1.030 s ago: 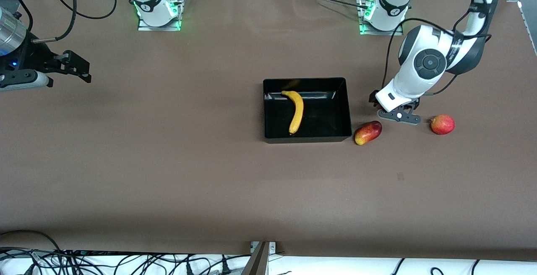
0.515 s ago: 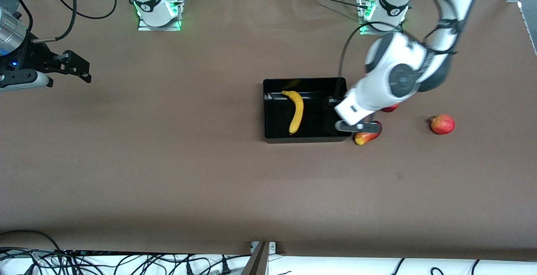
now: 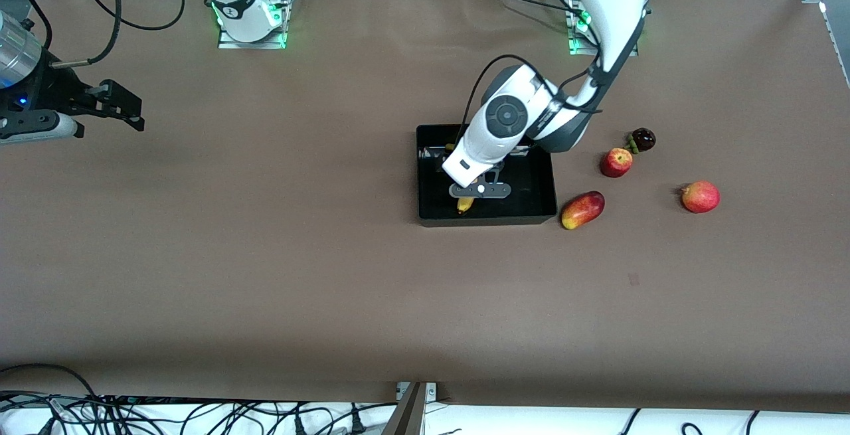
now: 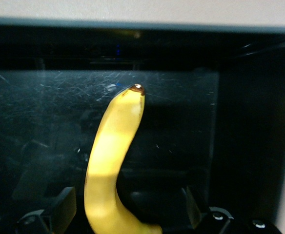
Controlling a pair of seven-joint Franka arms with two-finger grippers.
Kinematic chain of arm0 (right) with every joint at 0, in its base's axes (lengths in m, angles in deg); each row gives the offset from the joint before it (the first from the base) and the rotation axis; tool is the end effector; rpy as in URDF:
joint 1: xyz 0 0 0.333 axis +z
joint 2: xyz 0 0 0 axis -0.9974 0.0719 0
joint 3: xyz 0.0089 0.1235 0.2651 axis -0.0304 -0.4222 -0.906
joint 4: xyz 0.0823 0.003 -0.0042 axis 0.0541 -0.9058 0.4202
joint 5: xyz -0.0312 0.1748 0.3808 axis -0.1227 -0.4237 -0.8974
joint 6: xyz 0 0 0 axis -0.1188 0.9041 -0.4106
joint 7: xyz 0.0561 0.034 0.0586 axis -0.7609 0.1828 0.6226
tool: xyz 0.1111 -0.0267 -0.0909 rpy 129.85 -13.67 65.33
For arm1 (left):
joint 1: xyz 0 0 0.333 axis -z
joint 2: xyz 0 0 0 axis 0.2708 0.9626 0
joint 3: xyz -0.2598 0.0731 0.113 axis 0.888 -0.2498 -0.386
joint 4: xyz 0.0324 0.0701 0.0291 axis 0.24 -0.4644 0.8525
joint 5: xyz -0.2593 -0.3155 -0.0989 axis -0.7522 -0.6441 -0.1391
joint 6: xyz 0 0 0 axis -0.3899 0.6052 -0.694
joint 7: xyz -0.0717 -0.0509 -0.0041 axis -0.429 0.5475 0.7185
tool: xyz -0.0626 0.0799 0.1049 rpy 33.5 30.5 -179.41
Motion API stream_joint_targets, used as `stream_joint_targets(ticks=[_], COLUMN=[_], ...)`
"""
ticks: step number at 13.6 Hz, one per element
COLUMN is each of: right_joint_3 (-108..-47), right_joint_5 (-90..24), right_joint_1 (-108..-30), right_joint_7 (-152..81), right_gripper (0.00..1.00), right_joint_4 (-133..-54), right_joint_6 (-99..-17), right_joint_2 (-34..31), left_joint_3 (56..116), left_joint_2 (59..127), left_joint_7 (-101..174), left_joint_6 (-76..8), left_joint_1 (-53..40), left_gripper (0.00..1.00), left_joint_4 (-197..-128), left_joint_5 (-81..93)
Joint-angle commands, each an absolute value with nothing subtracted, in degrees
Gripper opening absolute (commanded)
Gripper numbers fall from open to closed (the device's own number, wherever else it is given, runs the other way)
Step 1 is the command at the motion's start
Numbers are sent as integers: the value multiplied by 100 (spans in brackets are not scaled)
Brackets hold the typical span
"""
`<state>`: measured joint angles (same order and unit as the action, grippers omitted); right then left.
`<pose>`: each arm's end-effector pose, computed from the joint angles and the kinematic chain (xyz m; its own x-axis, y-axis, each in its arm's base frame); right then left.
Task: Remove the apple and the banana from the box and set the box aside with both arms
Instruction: 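Lower the left gripper and grasp the yellow banana in the box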
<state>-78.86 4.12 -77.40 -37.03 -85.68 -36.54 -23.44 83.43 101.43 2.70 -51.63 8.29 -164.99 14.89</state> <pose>0.5950 0.0430 0.5426 0.9902 0.1383 0.0181 0.1381 -0.9904 0.0097 0.5117 -0.4242 0.1545 0.9927 0.0469 -0.1116 0.0589 -0.9925 0.1073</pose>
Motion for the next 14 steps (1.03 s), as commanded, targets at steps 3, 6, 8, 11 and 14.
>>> stream_joint_targets(ticks=[3,6,8,11,14], right_joint_3=[-7938,-7938,-7938,-7938,-7938], right_joint_5=[480,480,480,480,480], right_joint_1=[-7805,-7805,-7805,-7805,-7805], right_joint_7=[-3603,-3603,-3603,-3603,-3603], right_gripper=[100,100,100,100,100], right_joint_4=[-8460,-8477,-8477,-8477,-8477], right_joint_6=[-3569,-3569,-3569,-3569,-3569], right_joint_2=[-2319,-2319,-2319,-2319,-2319], left_joint_3=[8275,8275,8283,8292,8275], left_joint_2=[10578,10719,10702,10553,10053], left_joint_7=[-412,-870,-888,-914,-836], left_joint_6=[-5396,-5580,-5572,-5493,-4889], left_joint_1=[1056,1162,1145,1110,1004], left_gripper=[100,57,0,0,0], left_joint_4=[-16481,-16517,-16517,-16508,-16350], left_joint_5=[2589,2828,2828,2828,2828])
